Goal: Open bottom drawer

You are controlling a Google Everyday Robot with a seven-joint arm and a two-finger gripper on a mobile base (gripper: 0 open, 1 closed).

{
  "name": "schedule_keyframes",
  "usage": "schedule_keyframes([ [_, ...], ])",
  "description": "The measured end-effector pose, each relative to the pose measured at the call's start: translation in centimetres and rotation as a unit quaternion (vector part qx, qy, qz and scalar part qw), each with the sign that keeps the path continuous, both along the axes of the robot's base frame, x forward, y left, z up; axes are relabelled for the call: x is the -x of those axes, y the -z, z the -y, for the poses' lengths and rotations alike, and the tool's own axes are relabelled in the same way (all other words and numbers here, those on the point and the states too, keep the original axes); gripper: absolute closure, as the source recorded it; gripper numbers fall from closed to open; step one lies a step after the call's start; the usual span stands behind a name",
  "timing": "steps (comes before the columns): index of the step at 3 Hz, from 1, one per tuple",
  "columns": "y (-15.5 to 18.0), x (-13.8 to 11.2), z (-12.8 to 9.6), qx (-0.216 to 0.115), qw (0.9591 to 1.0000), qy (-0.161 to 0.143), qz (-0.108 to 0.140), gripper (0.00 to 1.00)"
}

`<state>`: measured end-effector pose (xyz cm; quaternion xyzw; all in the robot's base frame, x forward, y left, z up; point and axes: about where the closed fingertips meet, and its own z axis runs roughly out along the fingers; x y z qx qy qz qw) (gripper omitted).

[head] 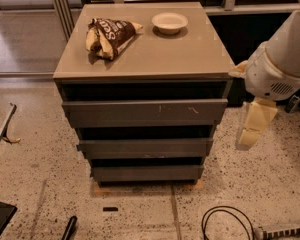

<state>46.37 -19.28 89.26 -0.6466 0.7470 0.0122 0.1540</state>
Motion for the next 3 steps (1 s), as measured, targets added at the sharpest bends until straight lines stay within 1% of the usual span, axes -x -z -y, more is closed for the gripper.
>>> schedule_keyframes([
  [1, 7.5, -0.8, -1.0, -0.023, 0.9993, -0.003, -0.028, 0.0],
  [2, 14.8, -1.4, -1.8, -0.048, 0.9971, -0.001, -0.059, 0.0],
  [3, 21.5, -2.2, -3.3, -0.076, 0.994, -0.004, -0.079, 0.0],
])
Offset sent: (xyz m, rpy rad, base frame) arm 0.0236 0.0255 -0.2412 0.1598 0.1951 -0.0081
